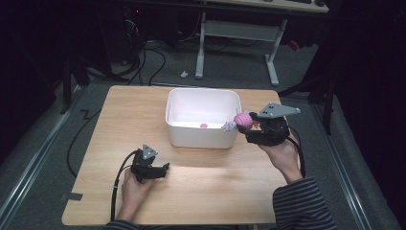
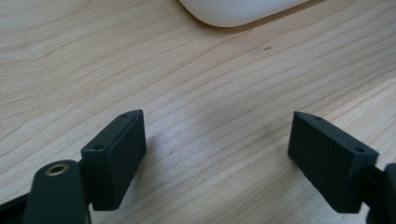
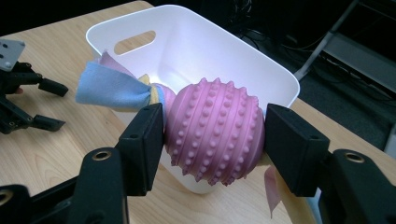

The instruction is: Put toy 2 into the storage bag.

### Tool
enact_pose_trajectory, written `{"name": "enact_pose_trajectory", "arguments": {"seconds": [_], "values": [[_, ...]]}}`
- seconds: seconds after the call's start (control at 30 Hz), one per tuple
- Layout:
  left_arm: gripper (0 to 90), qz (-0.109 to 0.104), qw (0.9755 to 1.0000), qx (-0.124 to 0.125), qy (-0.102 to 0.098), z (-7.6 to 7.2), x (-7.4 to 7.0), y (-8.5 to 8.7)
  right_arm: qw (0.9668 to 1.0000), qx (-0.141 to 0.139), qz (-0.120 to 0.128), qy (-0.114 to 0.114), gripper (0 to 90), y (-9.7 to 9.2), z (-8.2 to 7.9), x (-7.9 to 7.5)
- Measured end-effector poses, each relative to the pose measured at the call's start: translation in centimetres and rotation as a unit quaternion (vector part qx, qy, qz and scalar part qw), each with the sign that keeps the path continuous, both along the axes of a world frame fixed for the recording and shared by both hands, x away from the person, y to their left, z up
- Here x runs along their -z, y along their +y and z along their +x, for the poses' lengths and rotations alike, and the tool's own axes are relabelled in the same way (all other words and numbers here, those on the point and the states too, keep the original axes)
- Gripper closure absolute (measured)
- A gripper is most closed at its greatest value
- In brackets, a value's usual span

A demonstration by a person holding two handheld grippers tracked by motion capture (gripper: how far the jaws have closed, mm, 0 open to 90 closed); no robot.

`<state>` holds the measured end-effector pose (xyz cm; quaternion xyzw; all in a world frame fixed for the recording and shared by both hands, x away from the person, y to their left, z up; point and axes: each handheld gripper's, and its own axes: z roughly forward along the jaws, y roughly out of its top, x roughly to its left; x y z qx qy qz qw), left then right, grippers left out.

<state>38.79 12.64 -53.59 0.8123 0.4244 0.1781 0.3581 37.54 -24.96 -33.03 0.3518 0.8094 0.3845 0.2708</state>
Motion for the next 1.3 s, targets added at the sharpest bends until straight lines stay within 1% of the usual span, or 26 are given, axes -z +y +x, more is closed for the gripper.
{"name": "enact_pose_trajectory", "arguments": {"seconds": [0.1, 0.27, 0.47, 0.57, 0.83, 1.07, 1.13, 1.3], "values": [[19.7, 0.0, 1.0, 0.0, 0.0, 0.0, 0.0, 0.0, 1.0, -0.001, -0.005, -0.001, 39.8, 0.5, 0.6, -0.4], [19.7, -0.001, 1.0, -0.001, 0.0, 0.0, 0.0, 0.0, 1.0, -0.007, -0.006, -0.001, 39.8, 1.2, 1.4, -0.8], [19.7, 0.0, 1.0, 0.0, 0.0, 0.0, 0.0, 0.0, 0.9999, -0.013, -0.006, 0.006, 39.7, 2.2, 2.5, -0.9], [19.7, 0.0, 1.0, 0.0, 0.0, 0.0, 0.0, 0.0, 0.9997, -0.02, 0.002, 0.013, 39.7, 2.7, 3.0, -0.9], [20.3, -0.002, 1.0, -0.002, 0.0, 0.0, 0.0, 0.0, 0.9994, -0.025, -0.005, 0.024, 39.6, 3.8, 4.5, -0.8], [20.3, -0.001, 1.0, -0.001, 0.001, 0.0, 0.0, 0.0, 0.9989, -0.027, -0.003, 0.037, 39.6, 4.8, 6.0, -0.2], [20.4, -0.002, 1.0, -0.001, 0.001, 0.0, 0.0, 0.0, 0.9987, -0.029, -0.009, 0.042, 39.6, 5.2, 6.4, 0.1], [20.3, -0.002, 1.0, -0.001, 0.001, 0.0, 0.0, 0.0, 0.9981, -0.031, -0.014, 0.051, 39.5, 6.0, 6.9, 0.6]]}}
